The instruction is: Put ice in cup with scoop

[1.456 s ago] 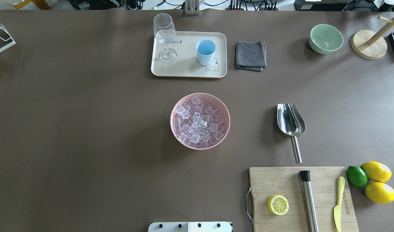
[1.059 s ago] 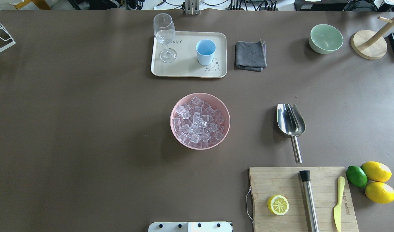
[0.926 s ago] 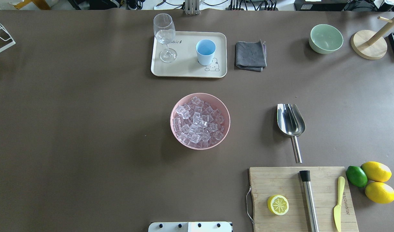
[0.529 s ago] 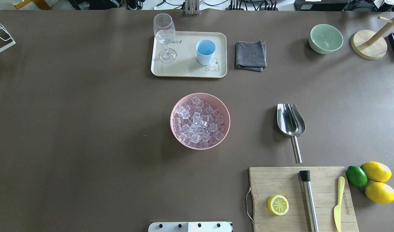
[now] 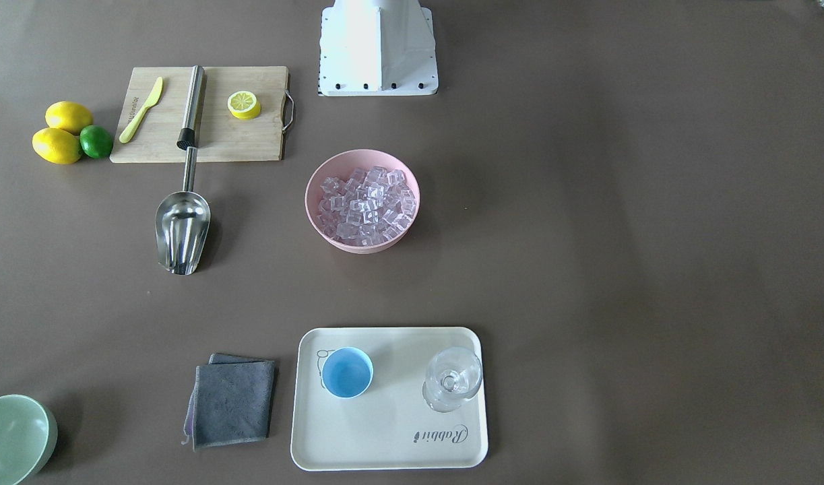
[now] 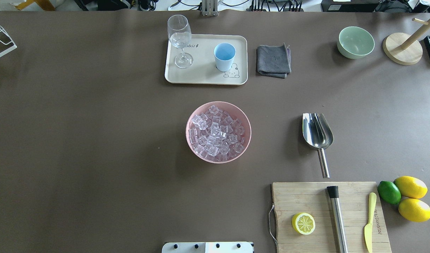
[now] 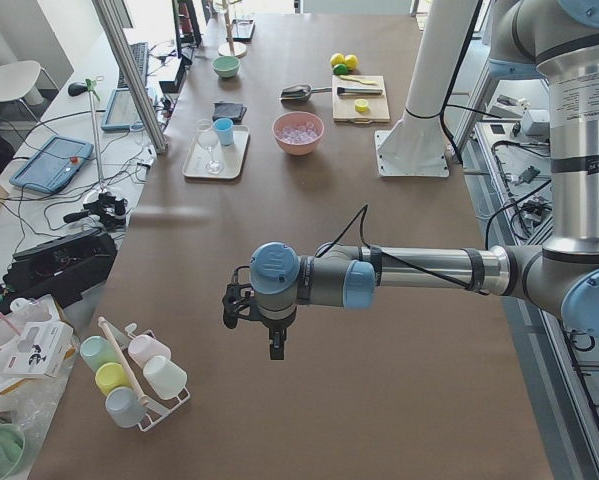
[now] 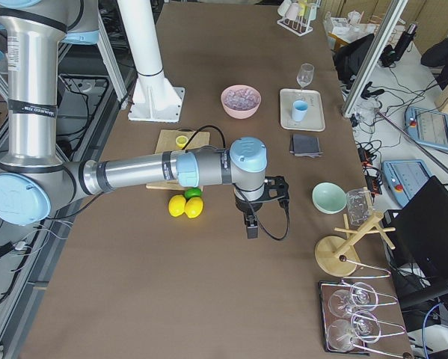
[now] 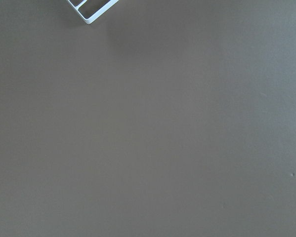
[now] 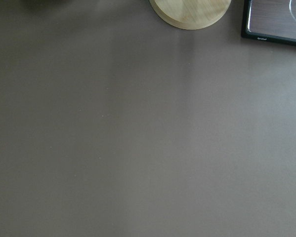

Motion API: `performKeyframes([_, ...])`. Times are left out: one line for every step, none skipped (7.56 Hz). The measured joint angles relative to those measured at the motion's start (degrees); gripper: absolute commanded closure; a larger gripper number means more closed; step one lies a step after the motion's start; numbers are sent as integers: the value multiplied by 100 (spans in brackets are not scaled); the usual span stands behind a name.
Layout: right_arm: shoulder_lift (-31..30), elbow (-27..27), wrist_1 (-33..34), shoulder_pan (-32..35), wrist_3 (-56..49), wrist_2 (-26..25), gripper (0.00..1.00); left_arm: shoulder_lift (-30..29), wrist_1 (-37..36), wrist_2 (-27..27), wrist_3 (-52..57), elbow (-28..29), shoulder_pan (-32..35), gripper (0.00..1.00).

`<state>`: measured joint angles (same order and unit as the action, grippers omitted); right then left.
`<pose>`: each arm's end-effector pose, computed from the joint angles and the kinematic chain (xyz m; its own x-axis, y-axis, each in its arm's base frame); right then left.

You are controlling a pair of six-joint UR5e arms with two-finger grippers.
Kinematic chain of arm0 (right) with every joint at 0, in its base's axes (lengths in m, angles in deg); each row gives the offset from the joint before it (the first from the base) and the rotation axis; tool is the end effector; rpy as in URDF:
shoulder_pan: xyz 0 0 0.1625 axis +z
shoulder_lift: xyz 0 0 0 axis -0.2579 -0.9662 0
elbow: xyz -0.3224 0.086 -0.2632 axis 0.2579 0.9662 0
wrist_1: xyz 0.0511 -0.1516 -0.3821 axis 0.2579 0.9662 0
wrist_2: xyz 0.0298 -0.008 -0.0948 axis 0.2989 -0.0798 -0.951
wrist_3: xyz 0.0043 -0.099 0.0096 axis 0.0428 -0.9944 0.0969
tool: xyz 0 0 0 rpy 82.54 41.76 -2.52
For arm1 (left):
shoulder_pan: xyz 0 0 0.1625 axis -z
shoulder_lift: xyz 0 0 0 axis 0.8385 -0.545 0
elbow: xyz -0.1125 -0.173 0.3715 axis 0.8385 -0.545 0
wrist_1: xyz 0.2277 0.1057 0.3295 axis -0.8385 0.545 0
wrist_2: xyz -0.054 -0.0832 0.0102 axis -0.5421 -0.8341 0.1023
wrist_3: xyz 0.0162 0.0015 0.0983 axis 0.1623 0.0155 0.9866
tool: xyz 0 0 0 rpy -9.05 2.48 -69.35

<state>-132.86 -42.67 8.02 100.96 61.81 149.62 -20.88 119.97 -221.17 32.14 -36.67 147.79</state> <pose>0.0355 -0.4630 0.5555 0.7432 -0.1190 0.6584 0.0342 0.9895 0.1402 -0.0648 -0.4344 0.6404 0.6609 -0.0281 -0.7499 0.0560 0.9984 0.0119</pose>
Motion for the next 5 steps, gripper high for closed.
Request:
performKeyframes([73, -166, -9, -359, 612, -14, 1, 0, -1, -11, -3, 1, 0, 2])
performKeyframes([111, -353, -12, -695, 1173, -17, 1, 0, -2, -15, -3, 4, -7, 2])
performKeyframes([135, -545, -14, -1037, 1730, -21, 1, -3, -2, -13, -4, -4, -31, 2])
performKeyframes([159, -724, -14, -1399, 2324, -26, 1, -6, -2, -13, -6, -15, -54, 2])
performKeyframes([179, -852, -13, -1744, 2833, -19, 1, -8, 3, -29, -7, -23, -70, 2])
